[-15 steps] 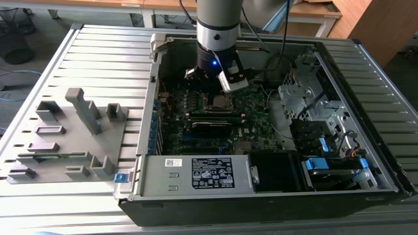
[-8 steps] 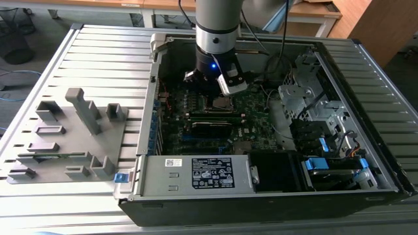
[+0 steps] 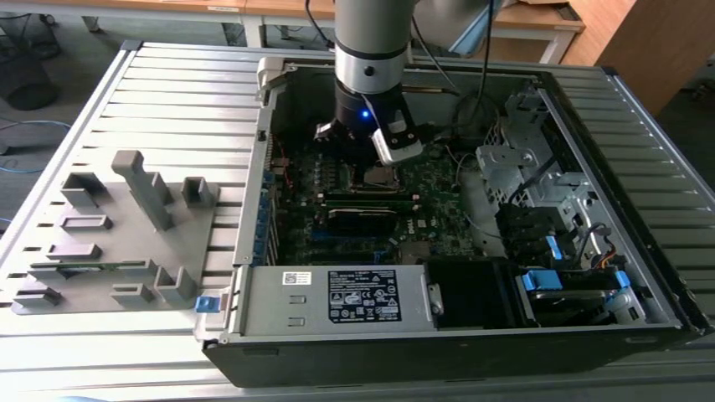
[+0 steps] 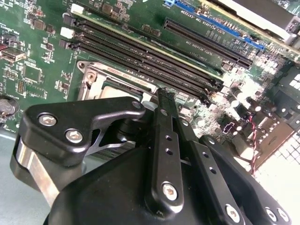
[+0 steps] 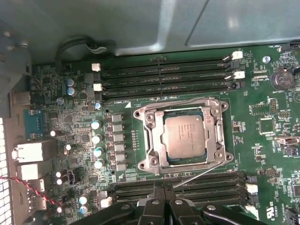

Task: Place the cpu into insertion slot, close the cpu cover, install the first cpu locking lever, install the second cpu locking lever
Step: 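Install the second cpu locking lever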

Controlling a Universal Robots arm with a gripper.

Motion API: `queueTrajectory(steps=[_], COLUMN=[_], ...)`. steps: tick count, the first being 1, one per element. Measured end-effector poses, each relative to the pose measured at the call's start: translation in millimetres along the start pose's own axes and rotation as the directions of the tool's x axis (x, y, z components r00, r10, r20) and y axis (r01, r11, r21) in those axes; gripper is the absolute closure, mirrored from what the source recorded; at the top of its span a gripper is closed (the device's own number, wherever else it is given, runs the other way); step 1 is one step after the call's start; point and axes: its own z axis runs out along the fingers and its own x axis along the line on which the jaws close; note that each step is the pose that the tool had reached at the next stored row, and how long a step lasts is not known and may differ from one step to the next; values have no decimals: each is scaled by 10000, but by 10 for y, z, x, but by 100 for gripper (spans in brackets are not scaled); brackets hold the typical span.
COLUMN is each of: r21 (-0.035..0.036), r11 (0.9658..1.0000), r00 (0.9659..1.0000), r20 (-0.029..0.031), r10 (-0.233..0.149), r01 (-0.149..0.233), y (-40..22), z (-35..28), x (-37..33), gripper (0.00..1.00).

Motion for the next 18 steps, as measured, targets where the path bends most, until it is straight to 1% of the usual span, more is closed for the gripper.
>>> queueTrajectory(steps=[3, 6, 10, 14, 18], r21=[1, 3, 8, 8, 10], r11=[10000, 10000, 10000, 10000, 10000], r00=[10000, 10000, 10000, 10000, 10000], r20=[0, -2, -2, -16, -21], r10=[1, 1, -6, -29, -36], r01=[-1, -1, 6, 29, 36], y=[-2, -5, -8, -22, -23], z=[34, 55, 62, 69, 76], x=[10, 21, 27, 26, 26], gripper=[89, 89, 89, 89, 89])
